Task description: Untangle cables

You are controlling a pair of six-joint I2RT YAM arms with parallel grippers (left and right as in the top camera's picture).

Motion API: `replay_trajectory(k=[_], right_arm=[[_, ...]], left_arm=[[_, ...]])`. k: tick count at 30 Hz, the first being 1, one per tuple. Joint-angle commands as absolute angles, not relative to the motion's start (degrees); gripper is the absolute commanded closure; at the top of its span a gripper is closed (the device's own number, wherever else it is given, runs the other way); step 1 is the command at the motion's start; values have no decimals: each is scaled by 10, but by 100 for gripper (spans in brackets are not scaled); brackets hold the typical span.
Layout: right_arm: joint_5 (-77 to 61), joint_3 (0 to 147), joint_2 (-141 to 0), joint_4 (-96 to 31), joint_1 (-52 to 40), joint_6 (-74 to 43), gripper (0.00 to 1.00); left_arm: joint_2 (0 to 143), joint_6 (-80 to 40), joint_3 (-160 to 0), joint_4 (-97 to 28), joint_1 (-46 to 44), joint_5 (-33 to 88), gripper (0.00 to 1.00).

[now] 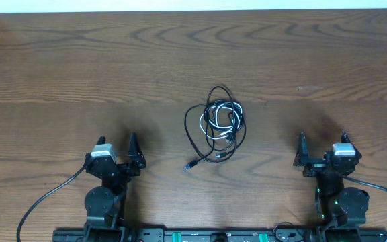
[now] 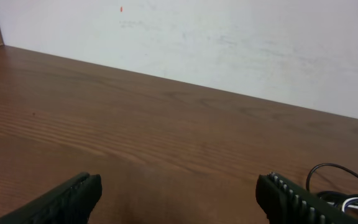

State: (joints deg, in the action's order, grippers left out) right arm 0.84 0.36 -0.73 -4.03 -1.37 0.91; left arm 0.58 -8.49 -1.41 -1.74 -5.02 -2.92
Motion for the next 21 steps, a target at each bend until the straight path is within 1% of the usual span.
replay_trajectory(k=[1, 7, 21], right_arm=[[3, 3, -4, -43, -15, 18, 1], [3, 3, -4, -43, -15, 18, 1], [3, 3, -4, -43, -15, 18, 1]], left_arm=[[4, -60, -6, -41, -48, -15, 15], [39, -44, -25, -41, -48, 2, 16], [307, -30, -144, -41, -48, 2, 16]])
